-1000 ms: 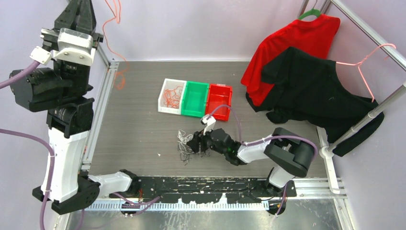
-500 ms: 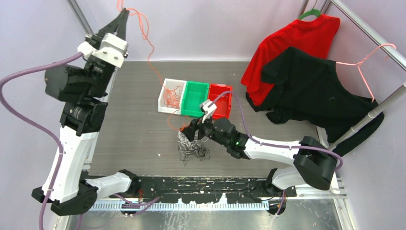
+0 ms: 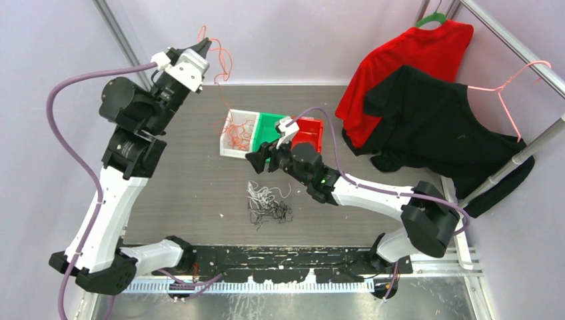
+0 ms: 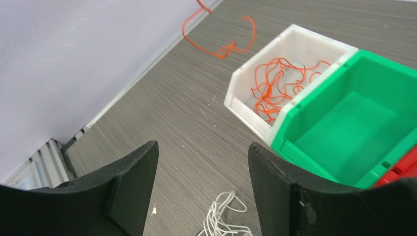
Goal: Untangle the cables
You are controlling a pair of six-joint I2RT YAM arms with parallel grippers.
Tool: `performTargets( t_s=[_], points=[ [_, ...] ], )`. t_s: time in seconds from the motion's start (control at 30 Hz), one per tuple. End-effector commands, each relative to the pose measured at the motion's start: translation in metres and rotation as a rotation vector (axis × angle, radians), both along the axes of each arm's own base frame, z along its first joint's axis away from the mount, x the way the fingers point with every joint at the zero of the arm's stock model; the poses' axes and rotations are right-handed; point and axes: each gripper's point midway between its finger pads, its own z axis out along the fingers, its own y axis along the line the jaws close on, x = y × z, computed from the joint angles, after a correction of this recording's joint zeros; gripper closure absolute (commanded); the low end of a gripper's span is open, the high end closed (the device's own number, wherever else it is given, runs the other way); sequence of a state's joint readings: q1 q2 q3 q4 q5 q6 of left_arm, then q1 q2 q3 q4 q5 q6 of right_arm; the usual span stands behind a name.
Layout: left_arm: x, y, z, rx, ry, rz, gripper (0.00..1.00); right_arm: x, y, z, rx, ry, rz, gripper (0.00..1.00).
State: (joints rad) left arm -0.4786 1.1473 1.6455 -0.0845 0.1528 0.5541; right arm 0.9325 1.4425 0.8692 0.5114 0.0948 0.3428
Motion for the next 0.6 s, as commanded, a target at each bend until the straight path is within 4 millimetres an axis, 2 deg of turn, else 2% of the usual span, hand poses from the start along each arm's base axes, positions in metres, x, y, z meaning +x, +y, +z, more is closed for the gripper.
performTargets(
  t_s=[0.0, 0.27, 0.37, 0.57],
  points=[
    [0.018, -0.005, -0.014, 0.04, 0.008, 0.036, 1.0, 0.009, -0.011, -0.004, -0.007, 0.0, -0.064, 0.28],
    [0.067, -0.015, -0.059, 0.176, 0.017, 0.115, 1.0, 0.008, -0.038, -0.029, -0.047, 0.03, -0.129, 0.29],
    [0.095, -0.017, -0.082, 0.232, 0.035, 0.151, 1.0, 0.006, -0.051, -0.034, -0.05, 0.034, -0.154, 0.29],
    [0.121, -0.013, -0.079, 0.233, 0.031, 0.191, 1.0, 0.003, -0.07, -0.039, -0.044, 0.046, -0.192, 0.29]
  ],
)
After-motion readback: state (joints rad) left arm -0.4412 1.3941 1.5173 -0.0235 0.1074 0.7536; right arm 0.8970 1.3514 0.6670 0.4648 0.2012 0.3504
